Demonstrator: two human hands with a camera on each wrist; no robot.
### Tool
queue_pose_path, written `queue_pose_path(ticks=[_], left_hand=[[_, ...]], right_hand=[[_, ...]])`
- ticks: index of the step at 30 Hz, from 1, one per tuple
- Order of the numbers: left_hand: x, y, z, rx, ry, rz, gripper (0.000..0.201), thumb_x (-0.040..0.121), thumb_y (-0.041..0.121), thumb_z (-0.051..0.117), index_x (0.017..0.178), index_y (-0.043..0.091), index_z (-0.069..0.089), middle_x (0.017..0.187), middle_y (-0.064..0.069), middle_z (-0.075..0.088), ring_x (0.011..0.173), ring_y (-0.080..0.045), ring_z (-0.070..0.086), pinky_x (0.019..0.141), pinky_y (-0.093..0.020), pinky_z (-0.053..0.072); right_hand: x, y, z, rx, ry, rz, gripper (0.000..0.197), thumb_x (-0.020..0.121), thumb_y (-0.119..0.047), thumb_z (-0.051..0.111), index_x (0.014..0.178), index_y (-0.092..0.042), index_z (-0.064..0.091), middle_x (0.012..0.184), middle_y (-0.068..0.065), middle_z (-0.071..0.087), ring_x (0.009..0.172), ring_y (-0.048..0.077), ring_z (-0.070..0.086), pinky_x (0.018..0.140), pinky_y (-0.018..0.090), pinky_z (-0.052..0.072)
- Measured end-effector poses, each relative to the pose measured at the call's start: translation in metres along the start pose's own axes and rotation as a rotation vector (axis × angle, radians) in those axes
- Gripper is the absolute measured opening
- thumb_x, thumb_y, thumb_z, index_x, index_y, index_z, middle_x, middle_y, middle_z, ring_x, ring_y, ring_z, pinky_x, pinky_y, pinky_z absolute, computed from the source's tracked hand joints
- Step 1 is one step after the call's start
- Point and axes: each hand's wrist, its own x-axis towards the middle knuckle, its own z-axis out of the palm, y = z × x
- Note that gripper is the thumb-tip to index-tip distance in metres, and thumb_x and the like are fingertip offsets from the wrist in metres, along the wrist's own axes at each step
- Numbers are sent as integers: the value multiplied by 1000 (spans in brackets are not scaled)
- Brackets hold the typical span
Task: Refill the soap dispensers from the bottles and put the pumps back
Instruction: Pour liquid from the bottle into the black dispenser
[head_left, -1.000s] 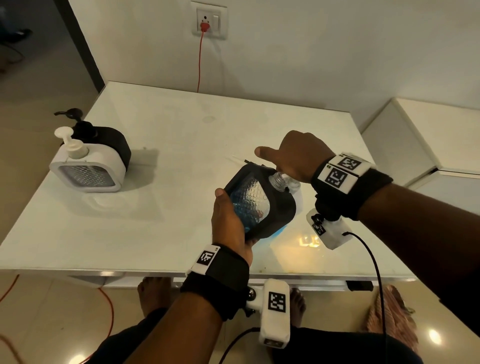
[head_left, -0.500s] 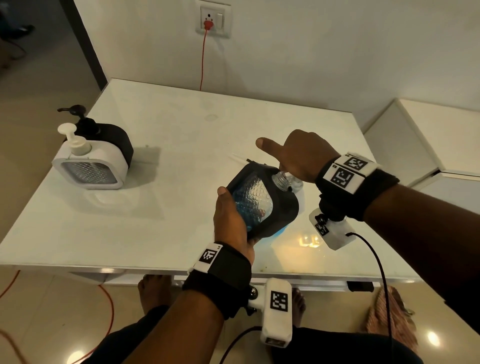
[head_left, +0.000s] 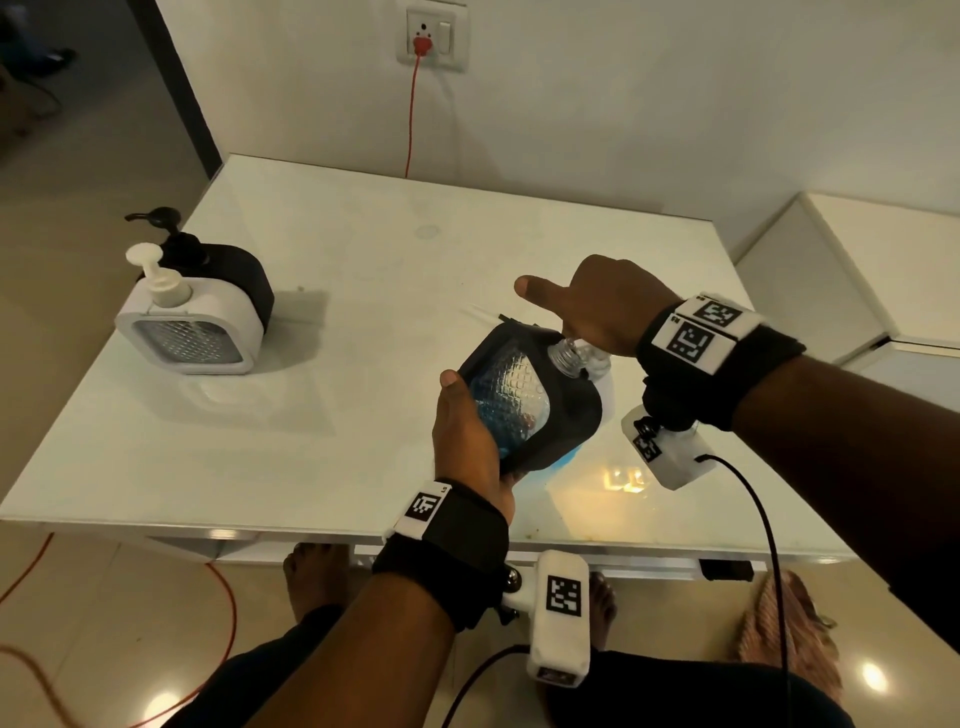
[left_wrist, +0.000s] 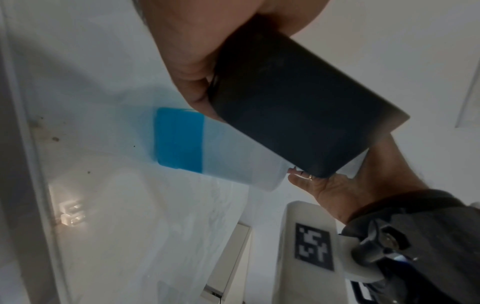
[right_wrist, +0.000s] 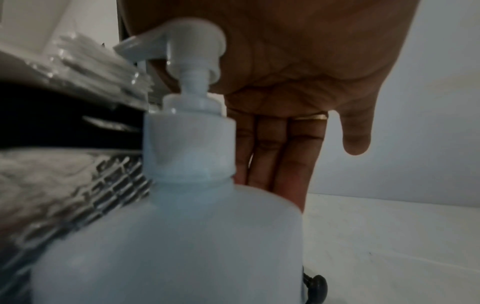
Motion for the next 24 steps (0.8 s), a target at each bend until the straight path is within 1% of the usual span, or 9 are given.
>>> queue_pose_path(ticks=[3,5,7,11,13,15,16,20,24], left_hand=[[-2,2,1,-3,-14,5,56,105,69,30,139,34,59,134,-8,66,118,-35,66,83,-43,61],[-1,2,1,-4,-20,2,57,105,69,30,140,34,58,136,-9,65,118,-35,66,88,-47,61],[-1,1,0,-1,-22,-5,58,105,70,30,141,34,57,137,-10,64,120,-36,65,93,-50,61],[2,-1,-1,-1,-20,4,58,104,71,30,140,35,59,136,-9,66,118,-35,66,92,-51,62],[3,-2,-1,0,-17,11,58,104,71,30,140,35,59,135,-9,66,117,-35,67,95,-55,60],[4,-3,-1,-7,-18,16,58,104,71,31,141,36,58,136,-10,65,118,-36,67,96,-57,60],[4,-3,-1,-10,-18,15,58,104,71,31,142,36,58,137,-10,65,119,-37,66,96,-57,60],[3,-2,-2,-12,-19,23,58,104,70,30,143,35,56,138,-10,64,120,-37,65,95,-54,60],[5,-3,-1,-11,-17,17,57,105,70,31,142,35,57,136,-10,66,119,-37,67,90,-53,63]], right_hand=[[-4,0,0,-41,37,10,77,90,-77,41,64,-7,60,63,7,61,68,26,61,78,40,50],[-5,0,1,-55,59,13,78,90,-78,40,65,-8,60,64,7,62,69,26,63,79,41,52],[-6,0,1,-44,54,6,85,88,-84,30,66,-8,63,68,7,65,70,26,64,82,43,53],[-3,2,-1,30,12,-19,110,79,-92,8,77,-1,70,78,11,72,76,27,68,91,46,51],[-2,3,-2,71,-5,-14,120,70,-97,2,80,-1,72,79,11,73,78,27,68,93,48,50],[-2,3,0,93,2,-17,123,60,-101,-4,75,-5,71,78,8,73,78,26,67,95,49,49],[-2,4,2,91,20,-18,120,61,-101,-4,73,-7,70,77,6,72,77,25,67,94,49,49],[-9,5,6,42,128,1,97,82,-90,11,65,-11,65,71,5,69,71,25,65,85,46,53],[-9,4,5,0,119,-4,87,88,-85,22,62,-10,57,68,7,66,68,27,64,83,46,54]])
